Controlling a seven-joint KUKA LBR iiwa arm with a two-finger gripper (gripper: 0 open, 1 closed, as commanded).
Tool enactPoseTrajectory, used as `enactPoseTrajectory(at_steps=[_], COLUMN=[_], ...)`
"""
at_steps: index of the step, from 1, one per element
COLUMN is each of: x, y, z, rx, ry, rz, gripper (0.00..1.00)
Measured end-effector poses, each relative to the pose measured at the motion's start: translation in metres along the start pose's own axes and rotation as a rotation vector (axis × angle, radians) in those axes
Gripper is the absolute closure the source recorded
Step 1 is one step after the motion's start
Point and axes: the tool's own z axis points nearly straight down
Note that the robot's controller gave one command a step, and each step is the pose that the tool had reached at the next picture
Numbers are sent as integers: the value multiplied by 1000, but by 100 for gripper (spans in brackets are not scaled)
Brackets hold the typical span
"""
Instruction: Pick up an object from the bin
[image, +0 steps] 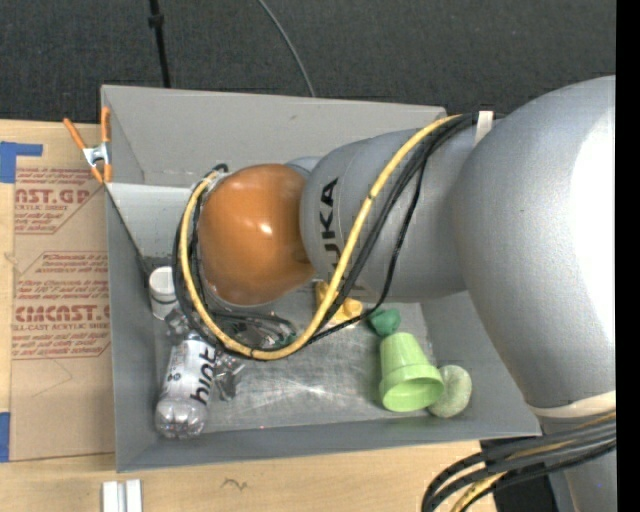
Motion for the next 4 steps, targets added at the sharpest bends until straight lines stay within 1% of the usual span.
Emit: enactPoseTrajectory(at_steps=[1, 2, 4], x=[-4, -24, -23], y=[12, 2, 2], z=[45, 59, 55], rx=[0, 0, -1], ry=[0, 1, 2], rz=[-272, -452, -452], gripper=[0, 100, 100])
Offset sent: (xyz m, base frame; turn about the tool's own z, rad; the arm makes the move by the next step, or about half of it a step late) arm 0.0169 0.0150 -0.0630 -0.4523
